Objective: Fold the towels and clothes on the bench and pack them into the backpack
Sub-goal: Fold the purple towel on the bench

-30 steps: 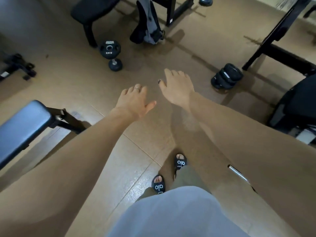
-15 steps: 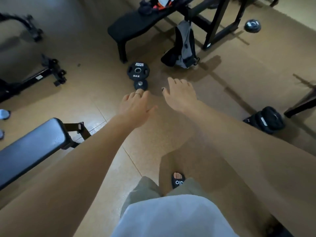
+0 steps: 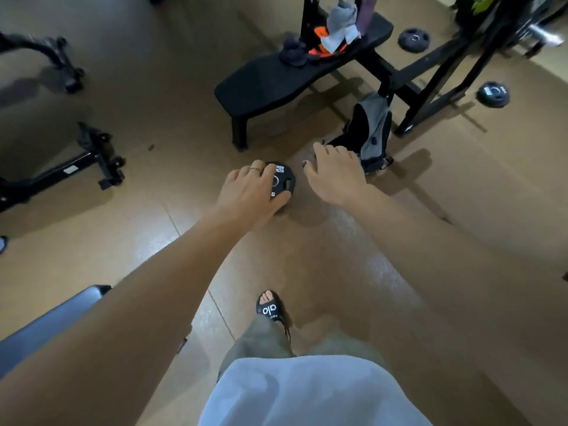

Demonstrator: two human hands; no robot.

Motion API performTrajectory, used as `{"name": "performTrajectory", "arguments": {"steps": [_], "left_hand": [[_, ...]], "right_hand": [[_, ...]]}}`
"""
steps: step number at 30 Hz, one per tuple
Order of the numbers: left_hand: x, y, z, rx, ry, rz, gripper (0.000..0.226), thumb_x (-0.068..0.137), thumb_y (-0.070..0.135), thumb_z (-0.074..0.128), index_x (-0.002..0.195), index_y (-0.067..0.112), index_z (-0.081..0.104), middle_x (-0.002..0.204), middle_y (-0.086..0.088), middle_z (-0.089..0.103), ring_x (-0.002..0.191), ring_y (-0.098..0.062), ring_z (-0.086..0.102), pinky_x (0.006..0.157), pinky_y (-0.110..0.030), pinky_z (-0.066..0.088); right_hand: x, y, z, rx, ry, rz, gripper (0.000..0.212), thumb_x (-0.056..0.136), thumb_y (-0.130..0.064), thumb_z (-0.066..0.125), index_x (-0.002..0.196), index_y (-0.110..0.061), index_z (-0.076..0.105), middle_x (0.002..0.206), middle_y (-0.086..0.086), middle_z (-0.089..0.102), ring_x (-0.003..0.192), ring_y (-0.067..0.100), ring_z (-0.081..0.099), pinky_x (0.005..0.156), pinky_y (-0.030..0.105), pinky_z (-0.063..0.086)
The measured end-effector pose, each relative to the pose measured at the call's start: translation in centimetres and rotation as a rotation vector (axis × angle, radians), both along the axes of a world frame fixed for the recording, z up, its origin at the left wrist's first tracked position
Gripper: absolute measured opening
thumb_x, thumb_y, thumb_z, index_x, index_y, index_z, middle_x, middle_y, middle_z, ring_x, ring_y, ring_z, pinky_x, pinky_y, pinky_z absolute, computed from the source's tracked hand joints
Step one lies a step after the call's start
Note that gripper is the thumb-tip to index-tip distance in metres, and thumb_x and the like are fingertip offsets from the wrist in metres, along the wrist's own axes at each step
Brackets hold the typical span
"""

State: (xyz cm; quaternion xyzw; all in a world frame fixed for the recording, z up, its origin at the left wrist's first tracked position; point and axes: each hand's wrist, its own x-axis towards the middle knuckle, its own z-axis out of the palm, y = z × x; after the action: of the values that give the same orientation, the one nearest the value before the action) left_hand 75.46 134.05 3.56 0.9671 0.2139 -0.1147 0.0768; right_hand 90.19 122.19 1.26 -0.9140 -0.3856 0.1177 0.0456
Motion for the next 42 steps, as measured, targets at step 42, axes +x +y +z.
{"name": "performTrajectory", "arguments": {"steps": [42], "left_hand": [[66.2,67.4,-14.7,-0.107,0.030,-0.292,0.069,0.104,0.057,0.037,0.155,0.012,0.030,0.153,-0.012,0.040,0.136,-0.032,0.045,0.111,-0.042,0.035]], "right_hand": [[61.7,63.6,-15.5,-0.050,0.063,-0.310,0.044,0.101,-0.038,0.041,0.131,-0.007,0.050,0.131,0.016,0.059,0.123,0.037,0.050,0.101,0.046,0.036]]}}
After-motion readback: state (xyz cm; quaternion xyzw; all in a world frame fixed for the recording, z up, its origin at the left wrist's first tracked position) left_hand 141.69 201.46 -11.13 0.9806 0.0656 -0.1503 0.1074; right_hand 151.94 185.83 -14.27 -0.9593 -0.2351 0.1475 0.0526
